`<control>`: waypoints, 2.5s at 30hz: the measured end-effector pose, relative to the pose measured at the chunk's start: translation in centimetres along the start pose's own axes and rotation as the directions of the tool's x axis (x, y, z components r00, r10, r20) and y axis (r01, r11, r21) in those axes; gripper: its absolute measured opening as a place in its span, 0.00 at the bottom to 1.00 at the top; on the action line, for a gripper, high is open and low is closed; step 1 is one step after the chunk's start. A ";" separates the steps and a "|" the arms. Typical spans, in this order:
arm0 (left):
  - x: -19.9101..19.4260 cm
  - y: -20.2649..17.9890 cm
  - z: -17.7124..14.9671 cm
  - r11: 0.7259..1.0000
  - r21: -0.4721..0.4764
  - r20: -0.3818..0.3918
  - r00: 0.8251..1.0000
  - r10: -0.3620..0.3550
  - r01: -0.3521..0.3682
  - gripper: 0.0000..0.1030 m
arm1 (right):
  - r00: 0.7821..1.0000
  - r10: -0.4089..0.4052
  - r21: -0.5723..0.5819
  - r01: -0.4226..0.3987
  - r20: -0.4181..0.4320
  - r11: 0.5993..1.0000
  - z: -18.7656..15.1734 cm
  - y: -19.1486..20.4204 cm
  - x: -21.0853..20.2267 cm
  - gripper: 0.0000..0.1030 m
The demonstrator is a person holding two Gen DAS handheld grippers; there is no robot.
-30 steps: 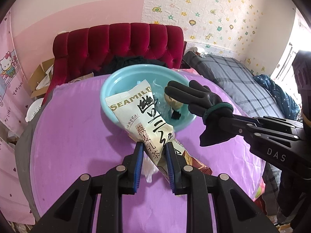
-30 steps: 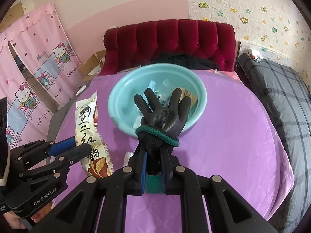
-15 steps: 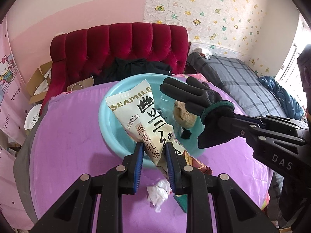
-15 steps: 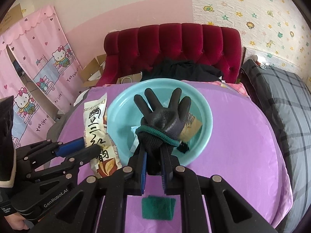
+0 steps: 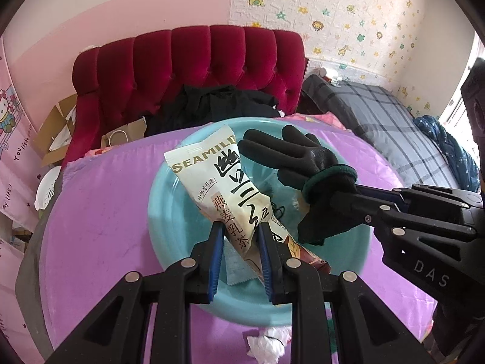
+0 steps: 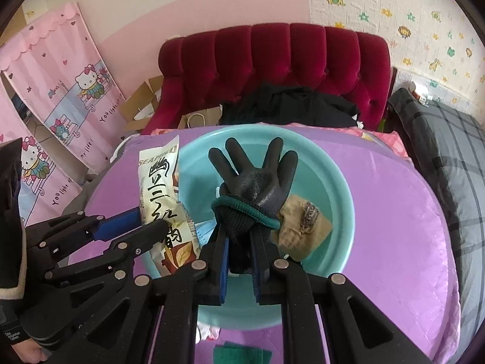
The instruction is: Organize soft objects
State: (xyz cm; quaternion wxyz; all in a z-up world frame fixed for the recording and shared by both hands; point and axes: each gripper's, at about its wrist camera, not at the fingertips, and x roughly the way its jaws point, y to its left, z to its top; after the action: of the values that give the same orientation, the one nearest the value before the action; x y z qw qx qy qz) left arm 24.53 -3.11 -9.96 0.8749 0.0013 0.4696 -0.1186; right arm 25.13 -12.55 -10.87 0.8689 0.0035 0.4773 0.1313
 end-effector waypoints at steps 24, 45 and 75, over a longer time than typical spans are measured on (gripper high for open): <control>8.9 0.8 1.1 0.999 0.005 -0.107 0.993 0.046 -0.046 0.25 | 0.989 -0.010 0.058 0.019 -0.146 0.998 1.6 -3.5 11.6 0.12; 5.6 0.7 0.3 0.995 -0.010 -0.048 0.994 0.098 -0.098 0.91 | 0.997 -0.054 0.037 0.056 -0.047 0.998 1.3 -2.2 6.7 0.68; -5.0 -0.2 -6.6 0.991 -0.018 0.060 0.989 0.134 -0.133 1.00 | 0.996 -0.082 0.021 0.082 0.039 0.996 -5.1 0.4 -3.7 1.00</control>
State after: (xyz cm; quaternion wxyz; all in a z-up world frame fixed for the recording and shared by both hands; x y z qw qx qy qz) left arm 16.44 -1.53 -9.52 0.8948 0.0231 0.4422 -0.0563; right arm 18.90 -13.66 -10.52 0.8828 -0.0052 0.4609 0.0909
